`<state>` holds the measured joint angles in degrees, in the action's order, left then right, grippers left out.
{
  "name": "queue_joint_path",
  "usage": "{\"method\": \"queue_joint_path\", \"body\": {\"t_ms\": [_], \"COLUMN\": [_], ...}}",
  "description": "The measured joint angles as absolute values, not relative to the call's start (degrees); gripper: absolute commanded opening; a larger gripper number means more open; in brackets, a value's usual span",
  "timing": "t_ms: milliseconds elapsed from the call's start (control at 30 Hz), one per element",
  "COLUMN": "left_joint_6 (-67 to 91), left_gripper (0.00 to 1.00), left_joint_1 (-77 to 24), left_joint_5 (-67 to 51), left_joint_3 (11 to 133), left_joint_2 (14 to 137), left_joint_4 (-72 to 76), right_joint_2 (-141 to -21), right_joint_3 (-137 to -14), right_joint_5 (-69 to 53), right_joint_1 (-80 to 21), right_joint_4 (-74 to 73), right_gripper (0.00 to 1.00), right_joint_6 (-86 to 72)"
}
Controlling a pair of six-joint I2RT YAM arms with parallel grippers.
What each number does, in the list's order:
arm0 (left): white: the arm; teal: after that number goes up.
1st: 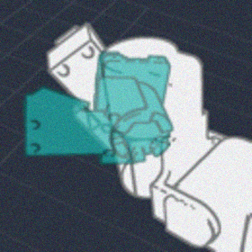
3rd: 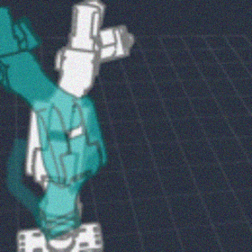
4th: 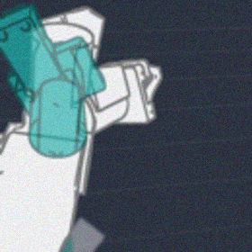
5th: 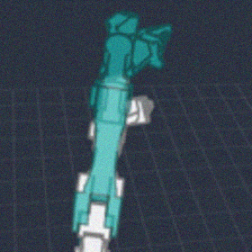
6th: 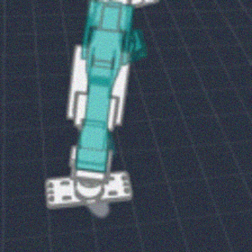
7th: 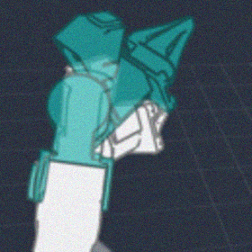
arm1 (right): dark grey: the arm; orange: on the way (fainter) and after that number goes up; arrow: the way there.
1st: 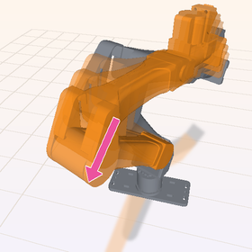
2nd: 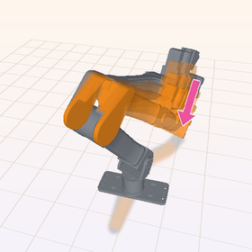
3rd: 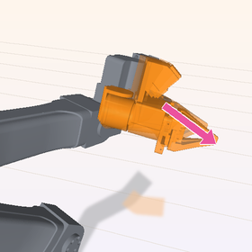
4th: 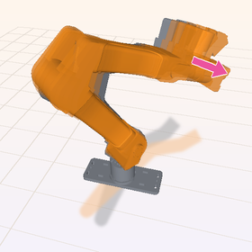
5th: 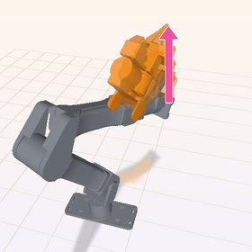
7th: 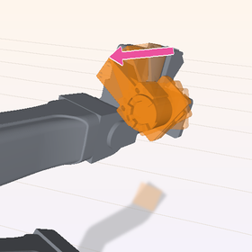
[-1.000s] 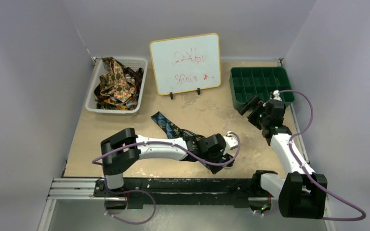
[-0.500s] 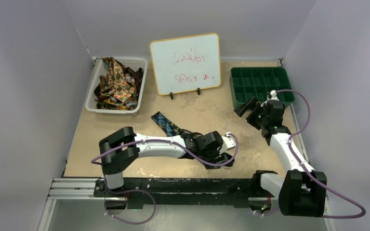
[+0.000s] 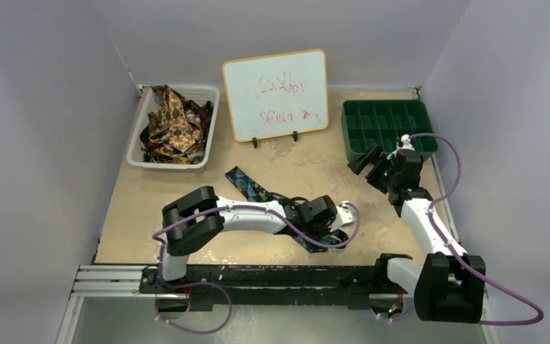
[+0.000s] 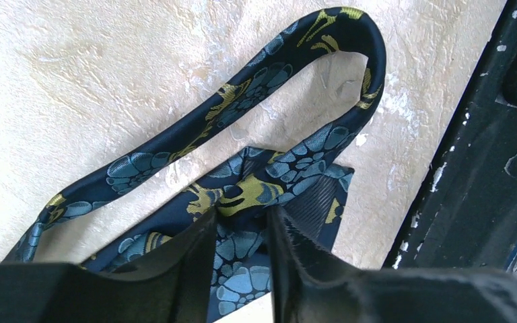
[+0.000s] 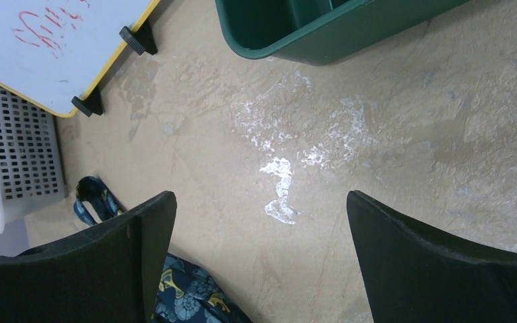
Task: Roll the ties
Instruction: Flatten out the tie at the center of the board.
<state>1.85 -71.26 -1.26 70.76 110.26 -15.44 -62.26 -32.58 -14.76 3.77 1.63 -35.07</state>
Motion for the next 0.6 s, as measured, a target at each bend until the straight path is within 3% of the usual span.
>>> {"method": "queue_joint_path", "body": {"t_ms": [167,433,600], "left_joint_6": [1.83,1.98,4.21], "left_gripper": [0.0,0.0,0.0], "left_joint_1": [-71.24,-71.22,-67.99], "left_joint_5": [-1.43,-2.31,-4.89], "left_joint_3": [71.05,71.11,68.6], "left_joint_2": [110.26,109.45,99.09], "left_joint_4": [-15.49,-15.7,-16.84], "right_joint_2": [-62.28,-62.15,-61.93], "right_joint_3": [-32.58,-32.58,-32.8], "right_joint_5": [-14.74,-14.74,-15.92], "right_joint_1": [3.77,3.77,3.77], "right_joint_4": [1.63,1.58,0.71], "right_gripper": [0.99,0.99,0.99], "right_joint_6": [-34.87,-34.85,-33.78]}}
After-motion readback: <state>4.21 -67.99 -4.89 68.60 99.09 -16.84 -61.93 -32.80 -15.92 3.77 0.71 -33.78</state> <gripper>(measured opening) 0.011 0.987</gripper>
